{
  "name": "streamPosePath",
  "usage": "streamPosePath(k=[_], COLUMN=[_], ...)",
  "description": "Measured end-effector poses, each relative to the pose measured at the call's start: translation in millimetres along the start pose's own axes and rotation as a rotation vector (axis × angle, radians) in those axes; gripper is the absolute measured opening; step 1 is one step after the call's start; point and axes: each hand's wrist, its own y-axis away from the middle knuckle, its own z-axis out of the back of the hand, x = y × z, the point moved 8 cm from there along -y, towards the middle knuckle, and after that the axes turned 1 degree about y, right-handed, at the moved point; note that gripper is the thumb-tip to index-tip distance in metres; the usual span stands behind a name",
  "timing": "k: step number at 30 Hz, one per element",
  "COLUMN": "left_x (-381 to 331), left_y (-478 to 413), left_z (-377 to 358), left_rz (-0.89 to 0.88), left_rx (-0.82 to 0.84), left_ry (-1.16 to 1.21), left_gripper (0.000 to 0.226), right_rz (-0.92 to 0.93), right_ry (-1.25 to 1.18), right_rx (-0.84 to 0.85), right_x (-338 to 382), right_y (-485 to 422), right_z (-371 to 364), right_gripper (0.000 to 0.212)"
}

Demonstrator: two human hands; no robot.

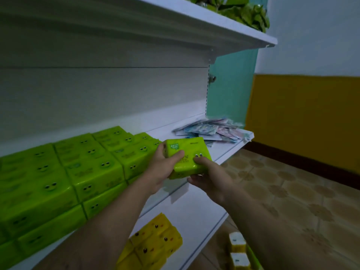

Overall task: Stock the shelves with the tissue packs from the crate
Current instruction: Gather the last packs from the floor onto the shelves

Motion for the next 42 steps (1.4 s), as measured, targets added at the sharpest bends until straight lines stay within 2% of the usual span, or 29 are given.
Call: streamPosePath(k=[2, 5, 7, 9, 10, 11, 13, 15, 16, 20, 22, 25, 27, 30, 33, 34, 40, 42], left_x=[-10, -34, -64, -86, -87, -81, -54, -28, -19, -9, -9, -9, -8, -8, -7, -7, -10, -11], left_y=[-11, -29, -30, -32, -37, -44, -58, -61, -60, -57, -57, -59, -59, -56, -56, -56, -54, -50], left_z=[11, 35, 59, 76, 83, 91, 122, 149, 155, 152, 152, 154, 153, 154, 153, 153, 151, 150], left_rz=[-0.013, -0.107, -0.299, -0.456, -0.447, -0.36, -0.032, 0.225, 0.269, 0.27, 0.28, 0.276, 0.257, 0.261, 0.242, 0.239, 0.23, 0.231], left_rx=[-0.02, -0.135, -0.288, -0.348, -0.335, -0.292, -0.152, -0.055, -0.039, -0.007, 0.009, 0.016, 0.012, 0.007, 0.001, 0.001, 0.009, 0.015], left_ry=[-0.112, -0.485, -0.649, -0.824, -1.019, -1.25, -1.54, -1.5, -1.465, -1.515, -1.519, -1.516, -1.518, -1.511, -1.491, -1.489, -1.47, -1.482], left_gripper=[0.047, 0.056, 0.042, 0.028, 0.031, 0.04, 0.065, 0.078, 0.08, 0.08, 0.079, 0.078, 0.077, 0.076, 0.075, 0.075, 0.076, 0.078], right_rz=[0.014, 0.046, 0.052, 0.064, 0.071, 0.072, 0.059, 0.041, 0.046, 0.095, 0.096, 0.112, 0.145, 0.088, 0.014, -0.002, 0.082, 0.113], right_ry=[-0.025, -0.019, -0.027, -0.059, -0.063, -0.055, -0.011, 0.081, 0.133, 0.303, 0.406, 0.698, 0.772, 0.698, 0.608, 0.61, 0.516, 0.499], right_rx=[0.006, -0.055, -0.092, -0.133, -0.161, -0.189, -0.211, -0.212, -0.205, -0.197, -0.219, -0.319, -0.349, -0.167, 0.028, 0.071, 0.148, 0.155], right_x=[3, 12, 21, 32, 37, 40, 43, 40, 38, 28, 21, 20, 22, 9, 3, 6, 38, 39], right_y=[-17, -52, -77, -101, -114, -127, -156, -183, -193, -225, -237, -245, -245, -250, -250, -244, -188, -159], right_z=[-10, -18, -23, -28, -30, -31, -38, -50, -58, -98, -117, -135, -146, -168, -175, -173, -143, -129], right_gripper=[0.019, 0.029, 0.025, 0.024, 0.027, 0.033, 0.045, 0.049, 0.047, 0.035, 0.042, 0.068, 0.067, 0.067, 0.013, 0.01, 0.007, 0.023])
